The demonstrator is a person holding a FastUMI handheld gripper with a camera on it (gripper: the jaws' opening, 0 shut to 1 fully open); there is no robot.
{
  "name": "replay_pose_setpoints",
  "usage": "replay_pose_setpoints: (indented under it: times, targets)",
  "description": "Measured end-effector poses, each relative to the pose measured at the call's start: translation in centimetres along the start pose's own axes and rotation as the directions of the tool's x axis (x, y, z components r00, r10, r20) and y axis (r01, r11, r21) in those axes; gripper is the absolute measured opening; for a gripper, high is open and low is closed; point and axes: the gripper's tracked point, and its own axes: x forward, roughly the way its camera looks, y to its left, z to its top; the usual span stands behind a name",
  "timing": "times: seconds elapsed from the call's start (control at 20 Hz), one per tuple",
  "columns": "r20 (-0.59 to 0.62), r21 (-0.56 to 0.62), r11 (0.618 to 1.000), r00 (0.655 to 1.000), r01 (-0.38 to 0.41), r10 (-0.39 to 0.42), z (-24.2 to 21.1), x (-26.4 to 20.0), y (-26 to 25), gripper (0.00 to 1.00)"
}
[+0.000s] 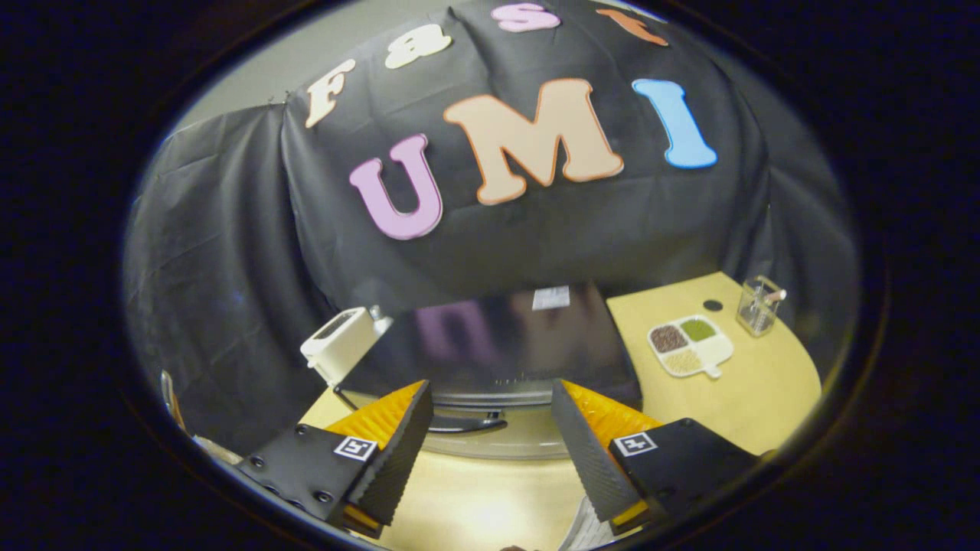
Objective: Open the toaster oven, put the food inside, and close the toaster oven door.
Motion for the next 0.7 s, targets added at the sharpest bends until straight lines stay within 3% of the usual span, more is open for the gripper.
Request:
replay_pose_setpoints:
  times: [0.2, 0.4, 0.7]
  targets:
    - [0.152, -0.067, 0.997, 0.988, 0.047, -0.037, 7.3, -3.4, -1.6, 0.96]
    - [0.254, -0.114, 0.992, 0.967, 0.051, -0.021, 12.5, -6.4, -1.8, 0.96]
    - [0.319, -0.108, 0.994, 0.948, 0.029, 0.007, 14.9, -8.0, -1.5, 0.96]
